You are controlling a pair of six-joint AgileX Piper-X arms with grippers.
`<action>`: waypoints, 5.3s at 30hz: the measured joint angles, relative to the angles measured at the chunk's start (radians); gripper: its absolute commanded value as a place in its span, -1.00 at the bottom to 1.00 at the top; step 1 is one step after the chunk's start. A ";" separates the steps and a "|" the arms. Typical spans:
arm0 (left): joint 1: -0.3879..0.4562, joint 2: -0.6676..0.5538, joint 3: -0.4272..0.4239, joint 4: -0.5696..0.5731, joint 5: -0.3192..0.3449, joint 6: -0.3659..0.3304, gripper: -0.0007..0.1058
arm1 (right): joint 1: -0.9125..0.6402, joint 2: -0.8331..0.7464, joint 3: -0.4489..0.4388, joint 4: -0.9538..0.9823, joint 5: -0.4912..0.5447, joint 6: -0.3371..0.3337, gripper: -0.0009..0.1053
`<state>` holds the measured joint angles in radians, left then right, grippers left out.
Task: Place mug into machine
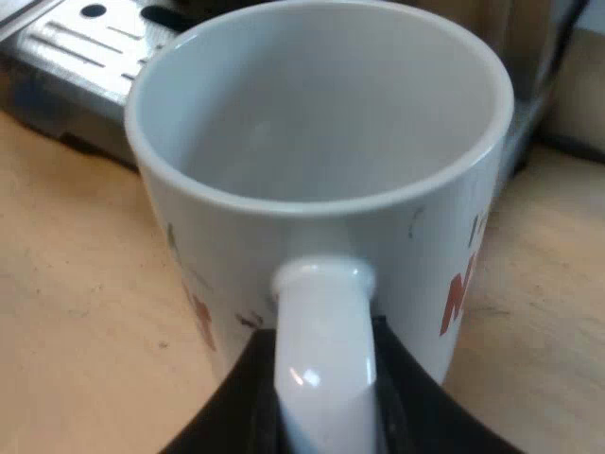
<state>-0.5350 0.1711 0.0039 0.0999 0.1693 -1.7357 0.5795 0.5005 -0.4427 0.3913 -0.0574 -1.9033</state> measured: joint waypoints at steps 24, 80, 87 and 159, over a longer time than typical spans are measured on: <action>0.000 0.000 0.001 -0.058 0.001 -0.008 0.53 | 0.192 0.668 -0.024 -0.768 0.167 0.087 -0.98; 0.000 0.000 0.001 -0.058 0.001 -0.008 0.53 | 0.216 0.989 -0.080 -1.087 0.220 0.131 0.20; 0.000 0.000 0.001 -0.058 0.001 -0.008 0.53 | 0.216 1.075 -0.189 -1.094 0.220 0.131 0.20; 0.000 -0.004 -0.473 0.357 -0.022 -0.041 0.53 | 0.571 0.383 -0.104 -0.522 0.548 0.124 -0.98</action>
<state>-0.5350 0.1673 -0.4696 0.4570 0.1475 -1.7764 1.1500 0.8838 -0.5465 -0.1308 0.4910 -1.7796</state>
